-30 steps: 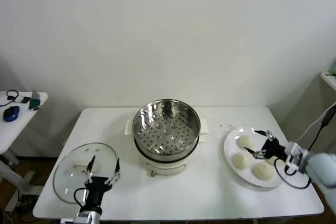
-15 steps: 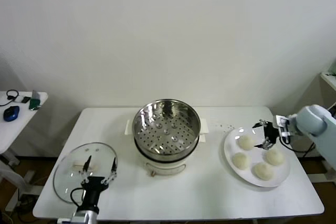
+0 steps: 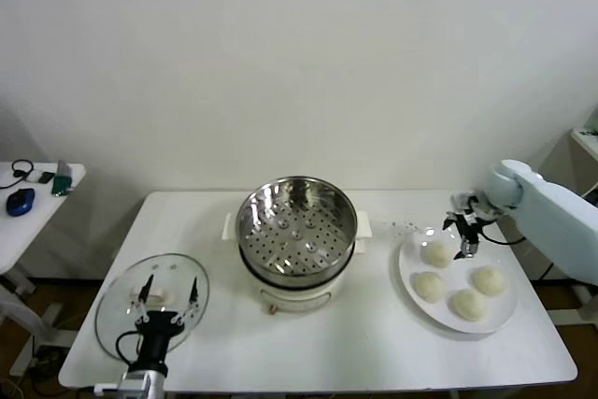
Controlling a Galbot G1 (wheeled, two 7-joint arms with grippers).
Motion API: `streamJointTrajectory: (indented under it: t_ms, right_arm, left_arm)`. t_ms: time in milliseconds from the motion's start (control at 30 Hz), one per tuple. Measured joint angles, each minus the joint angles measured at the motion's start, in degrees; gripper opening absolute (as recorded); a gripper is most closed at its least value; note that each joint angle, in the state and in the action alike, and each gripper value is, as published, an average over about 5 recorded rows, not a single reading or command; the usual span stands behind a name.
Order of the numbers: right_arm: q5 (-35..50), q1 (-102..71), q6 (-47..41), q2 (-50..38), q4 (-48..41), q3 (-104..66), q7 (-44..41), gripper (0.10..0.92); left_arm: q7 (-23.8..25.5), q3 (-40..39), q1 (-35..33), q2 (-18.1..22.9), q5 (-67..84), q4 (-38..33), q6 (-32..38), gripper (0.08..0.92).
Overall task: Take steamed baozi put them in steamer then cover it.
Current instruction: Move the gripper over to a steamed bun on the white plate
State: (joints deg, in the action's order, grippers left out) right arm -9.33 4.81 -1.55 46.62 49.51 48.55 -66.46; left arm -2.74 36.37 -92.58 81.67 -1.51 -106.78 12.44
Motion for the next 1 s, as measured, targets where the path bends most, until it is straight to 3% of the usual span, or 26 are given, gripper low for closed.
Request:
streamJointTrajectory:
  t_ms: [800, 1000]
  right_arm:
    - [-2.5, -0.9, 2.6, 7.7, -9.9, 2.4, -0.2, 0.822]
    - [-3.0, -0.9, 3.4, 8.8, -11.6, 1.6, -0.5, 0.745]
  left_arm:
    - [-0.3, 0.6, 0.3, -0.2, -0.4, 0.5, -1.2, 0.823]
    - [-0.3, 0.8, 0.2, -0.3, -0.5, 0.5, -1.2, 0.823]
